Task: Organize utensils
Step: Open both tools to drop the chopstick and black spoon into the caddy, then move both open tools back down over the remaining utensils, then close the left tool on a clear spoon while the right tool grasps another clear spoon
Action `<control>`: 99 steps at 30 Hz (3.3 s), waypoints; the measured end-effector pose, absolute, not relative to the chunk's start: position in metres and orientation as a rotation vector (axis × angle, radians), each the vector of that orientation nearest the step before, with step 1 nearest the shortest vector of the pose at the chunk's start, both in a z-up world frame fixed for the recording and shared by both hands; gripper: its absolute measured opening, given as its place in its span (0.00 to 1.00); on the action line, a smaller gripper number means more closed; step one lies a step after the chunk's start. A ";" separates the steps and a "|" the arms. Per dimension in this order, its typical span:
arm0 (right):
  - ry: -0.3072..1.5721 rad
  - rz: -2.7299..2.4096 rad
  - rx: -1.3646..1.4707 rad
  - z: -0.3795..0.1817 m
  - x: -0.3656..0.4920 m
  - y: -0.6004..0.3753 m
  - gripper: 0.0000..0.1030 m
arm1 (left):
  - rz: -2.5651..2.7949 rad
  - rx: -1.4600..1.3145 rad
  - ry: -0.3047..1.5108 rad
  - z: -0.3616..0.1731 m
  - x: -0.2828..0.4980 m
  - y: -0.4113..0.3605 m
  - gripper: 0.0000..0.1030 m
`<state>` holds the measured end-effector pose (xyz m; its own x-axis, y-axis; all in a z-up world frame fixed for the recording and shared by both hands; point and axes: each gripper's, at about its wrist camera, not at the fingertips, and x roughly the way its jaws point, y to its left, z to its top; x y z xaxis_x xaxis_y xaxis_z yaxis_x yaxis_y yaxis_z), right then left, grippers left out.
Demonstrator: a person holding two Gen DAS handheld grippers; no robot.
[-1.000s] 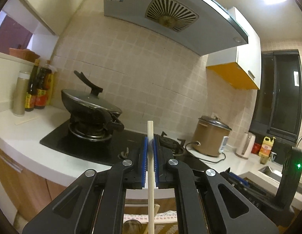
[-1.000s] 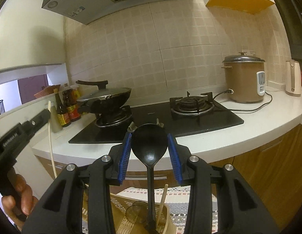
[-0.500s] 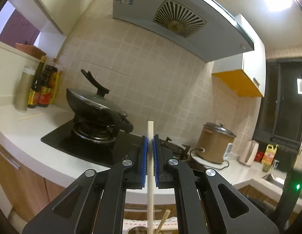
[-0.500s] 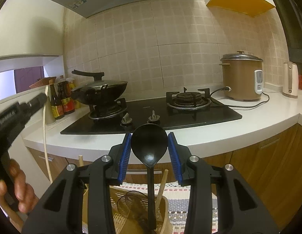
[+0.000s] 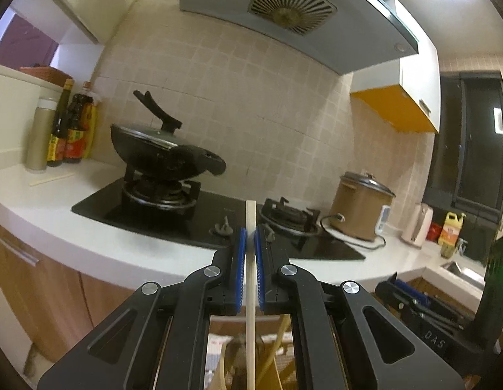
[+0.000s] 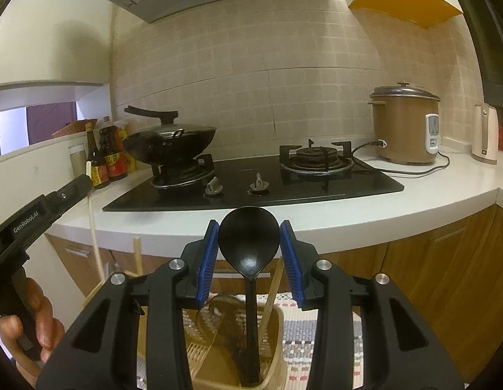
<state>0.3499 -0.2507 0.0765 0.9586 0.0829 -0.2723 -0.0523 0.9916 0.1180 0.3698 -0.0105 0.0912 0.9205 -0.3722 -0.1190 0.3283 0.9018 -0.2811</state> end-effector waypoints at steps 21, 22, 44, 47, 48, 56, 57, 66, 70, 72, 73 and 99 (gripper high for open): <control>0.758 0.230 0.129 0.065 0.264 -0.251 0.53 | -0.457 -0.201 0.966 0.027 0.301 0.011 0.38; 0.799 0.241 0.135 0.059 0.262 -0.249 0.53 | -0.470 -0.187 1.006 0.018 0.296 0.008 0.38; 1.232 0.256 0.241 -0.061 0.311 -0.201 0.53 | -0.630 0.001 1.182 -0.073 0.229 -0.048 0.37; 1.233 0.235 0.202 -0.066 0.313 -0.192 0.51 | -0.642 0.004 1.186 -0.076 0.227 -0.053 0.36; 1.236 0.230 0.196 -0.068 0.312 -0.190 0.50 | -0.643 0.006 1.185 -0.077 0.227 -0.055 0.36; 1.217 0.207 0.125 -0.071 0.309 -0.171 0.45 | -0.599 0.032 1.167 -0.084 0.220 -0.070 0.34; 1.221 0.214 0.126 -0.072 0.309 -0.167 0.45 | -0.591 0.043 1.161 -0.085 0.217 -0.072 0.34; 1.184 0.185 -0.015 -0.078 0.300 -0.145 0.30 | -0.523 0.114 1.116 -0.086 0.188 -0.094 0.31; 1.192 0.222 0.007 -0.079 0.299 -0.153 0.30 | -0.489 0.157 1.099 -0.085 0.178 -0.106 0.31; 1.190 0.226 0.009 -0.078 0.298 -0.161 0.30 | -0.474 0.168 1.093 -0.085 0.173 -0.112 0.31; 1.190 0.226 0.010 -0.078 0.298 -0.164 0.30 | -0.469 0.172 1.091 -0.086 0.172 -0.114 0.30; 1.228 0.245 -0.062 -0.068 0.284 -0.222 0.30 | -0.434 -0.256 1.095 -0.078 0.240 -0.033 0.01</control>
